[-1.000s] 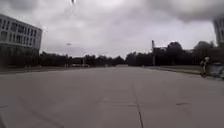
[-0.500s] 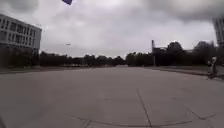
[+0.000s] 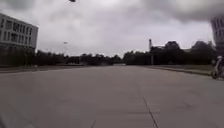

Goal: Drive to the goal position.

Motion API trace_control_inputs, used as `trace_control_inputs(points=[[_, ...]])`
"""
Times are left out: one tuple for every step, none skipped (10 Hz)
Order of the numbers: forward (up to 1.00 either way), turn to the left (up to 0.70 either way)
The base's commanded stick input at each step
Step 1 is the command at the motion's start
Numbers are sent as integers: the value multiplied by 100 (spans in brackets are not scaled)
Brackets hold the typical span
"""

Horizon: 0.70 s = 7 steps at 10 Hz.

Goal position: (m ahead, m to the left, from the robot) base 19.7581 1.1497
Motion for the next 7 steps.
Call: trace_control_inputs(points=[[100,-7],[100,-9],[100,-10],[100,-7],[100,-5],[100,-4],[100,-4]])
